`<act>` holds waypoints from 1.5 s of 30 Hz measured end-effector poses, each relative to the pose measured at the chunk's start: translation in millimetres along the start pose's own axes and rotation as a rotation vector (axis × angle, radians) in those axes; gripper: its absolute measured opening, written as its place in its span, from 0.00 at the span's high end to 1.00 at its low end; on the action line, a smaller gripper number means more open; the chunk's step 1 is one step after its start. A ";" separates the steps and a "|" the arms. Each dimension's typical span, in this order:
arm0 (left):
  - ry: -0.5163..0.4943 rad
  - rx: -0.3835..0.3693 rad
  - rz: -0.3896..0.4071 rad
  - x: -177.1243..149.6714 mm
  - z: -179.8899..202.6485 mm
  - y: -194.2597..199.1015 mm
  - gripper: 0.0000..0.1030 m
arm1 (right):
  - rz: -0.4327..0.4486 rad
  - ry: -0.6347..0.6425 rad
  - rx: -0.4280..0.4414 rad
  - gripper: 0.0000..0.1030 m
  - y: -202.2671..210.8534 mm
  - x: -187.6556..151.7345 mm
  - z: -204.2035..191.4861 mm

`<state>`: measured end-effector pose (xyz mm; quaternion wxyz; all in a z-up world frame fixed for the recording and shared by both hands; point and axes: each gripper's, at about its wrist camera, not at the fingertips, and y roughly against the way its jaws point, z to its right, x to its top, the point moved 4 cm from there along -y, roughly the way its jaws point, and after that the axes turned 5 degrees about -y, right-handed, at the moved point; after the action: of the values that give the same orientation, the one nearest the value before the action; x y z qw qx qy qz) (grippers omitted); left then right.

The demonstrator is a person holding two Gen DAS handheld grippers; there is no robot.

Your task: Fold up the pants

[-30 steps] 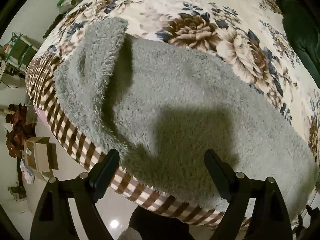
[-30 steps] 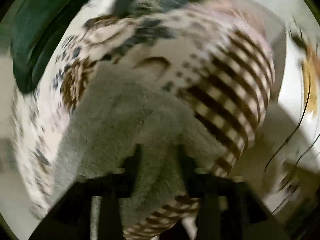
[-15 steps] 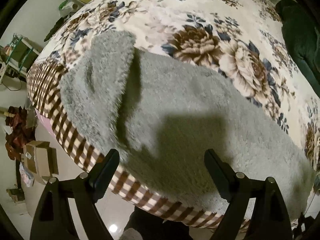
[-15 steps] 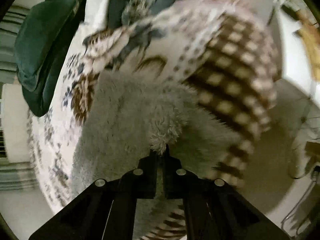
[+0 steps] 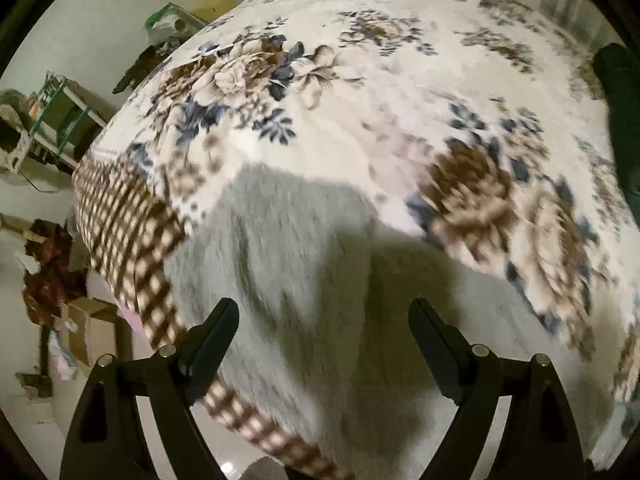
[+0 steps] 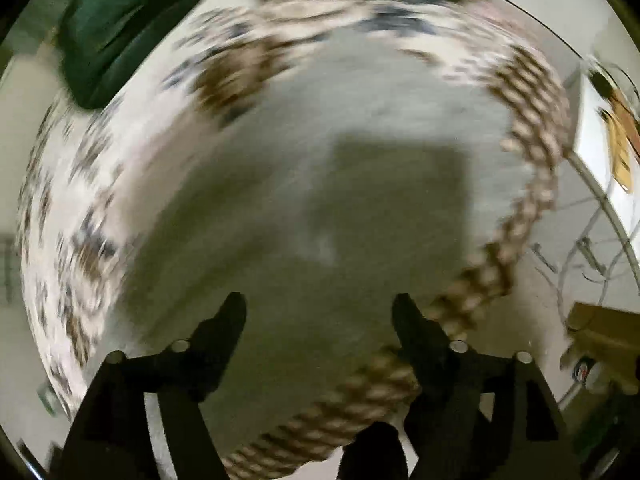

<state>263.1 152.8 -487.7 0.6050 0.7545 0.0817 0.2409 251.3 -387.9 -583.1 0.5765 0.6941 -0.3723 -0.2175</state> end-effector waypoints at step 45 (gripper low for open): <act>0.211 -0.117 -0.104 -75.8 -109.8 -34.8 0.67 | -0.290 -0.089 0.165 0.52 -19.4 -74.3 38.4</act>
<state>152.2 226.2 -524.2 0.6475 0.6832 0.1697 0.2918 181.7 -354.3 -620.5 0.4630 0.7754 -0.3097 -0.2975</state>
